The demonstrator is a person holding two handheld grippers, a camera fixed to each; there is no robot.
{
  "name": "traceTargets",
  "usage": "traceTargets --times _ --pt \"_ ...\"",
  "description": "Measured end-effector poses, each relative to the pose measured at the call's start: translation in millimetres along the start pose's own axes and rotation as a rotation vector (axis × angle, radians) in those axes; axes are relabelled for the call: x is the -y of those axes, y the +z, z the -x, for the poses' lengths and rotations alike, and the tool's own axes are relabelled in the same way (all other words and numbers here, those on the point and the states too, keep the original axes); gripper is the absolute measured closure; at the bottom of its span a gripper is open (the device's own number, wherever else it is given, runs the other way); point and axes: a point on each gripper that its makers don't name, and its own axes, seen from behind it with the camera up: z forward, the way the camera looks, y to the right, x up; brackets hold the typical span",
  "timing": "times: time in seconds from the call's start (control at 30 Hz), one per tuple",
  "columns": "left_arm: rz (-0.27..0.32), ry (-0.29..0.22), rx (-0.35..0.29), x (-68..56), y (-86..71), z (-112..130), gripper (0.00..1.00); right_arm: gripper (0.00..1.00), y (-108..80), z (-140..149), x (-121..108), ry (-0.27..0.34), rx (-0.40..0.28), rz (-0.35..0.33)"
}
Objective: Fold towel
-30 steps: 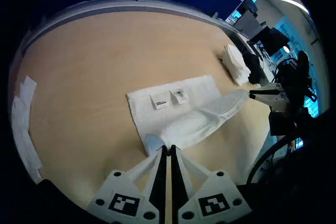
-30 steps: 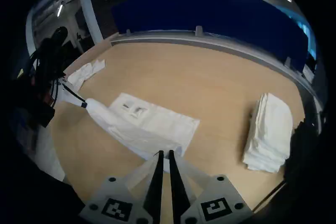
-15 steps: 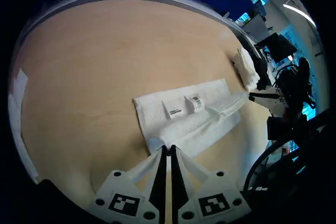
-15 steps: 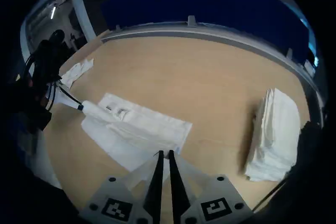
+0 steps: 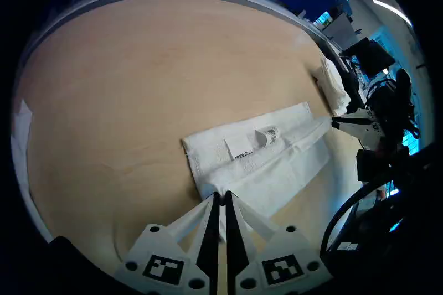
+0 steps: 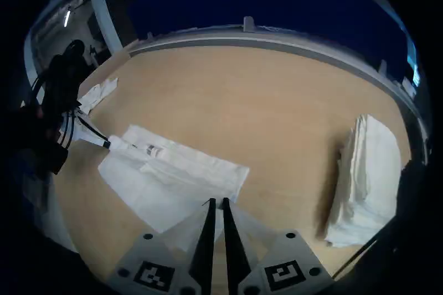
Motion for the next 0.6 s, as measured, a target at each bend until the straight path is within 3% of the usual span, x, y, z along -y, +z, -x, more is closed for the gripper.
traceTargets --times 0.23,0.5,0.6 --pt "-0.025 0.016 -0.005 6.6 1.7 -5 0.87 0.9 2.9 -4 -2 0.007 -0.008 0.007" --pt "-0.061 0.028 -0.033 16.1 1.4 -18 0.62 0.9 9.8 -7 -6 0.024 -0.018 0.025" --pt "-0.075 0.033 -0.044 19.8 0.9 -23 0.61 0.9 13.0 -8 -6 0.029 -0.021 0.029"
